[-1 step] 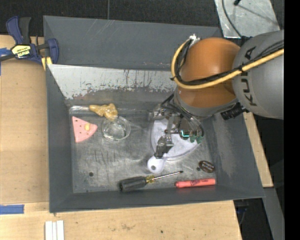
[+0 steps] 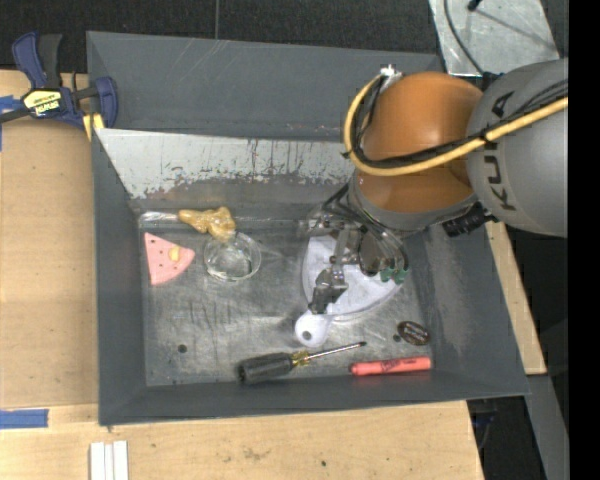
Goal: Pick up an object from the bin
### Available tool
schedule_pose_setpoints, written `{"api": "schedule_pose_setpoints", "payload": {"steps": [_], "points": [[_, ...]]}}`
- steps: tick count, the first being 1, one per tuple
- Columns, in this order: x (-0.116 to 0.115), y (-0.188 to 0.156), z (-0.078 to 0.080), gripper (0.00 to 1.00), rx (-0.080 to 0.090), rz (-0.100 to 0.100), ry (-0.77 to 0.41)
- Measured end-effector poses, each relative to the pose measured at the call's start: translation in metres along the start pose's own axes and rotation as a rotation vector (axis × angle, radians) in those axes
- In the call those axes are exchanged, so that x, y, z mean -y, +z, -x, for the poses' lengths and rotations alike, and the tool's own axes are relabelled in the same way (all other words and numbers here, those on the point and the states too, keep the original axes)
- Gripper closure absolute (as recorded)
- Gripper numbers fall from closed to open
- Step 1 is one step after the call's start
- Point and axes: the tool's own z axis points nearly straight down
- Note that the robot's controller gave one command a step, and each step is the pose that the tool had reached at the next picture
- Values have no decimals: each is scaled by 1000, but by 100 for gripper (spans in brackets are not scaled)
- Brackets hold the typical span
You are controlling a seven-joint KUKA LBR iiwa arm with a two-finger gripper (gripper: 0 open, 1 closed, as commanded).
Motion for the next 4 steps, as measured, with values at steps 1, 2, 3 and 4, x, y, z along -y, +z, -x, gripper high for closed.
{"api": "schedule_pose_setpoints", "payload": {"steps": [1,2,3,4], "points": [[20,57,-19,0,3,-1,-96],[34,78,-34,0,-7,0,-202],[42,77,-14,0,1,0,-165],[46,107,-7,0,8,-1,-325]]}}
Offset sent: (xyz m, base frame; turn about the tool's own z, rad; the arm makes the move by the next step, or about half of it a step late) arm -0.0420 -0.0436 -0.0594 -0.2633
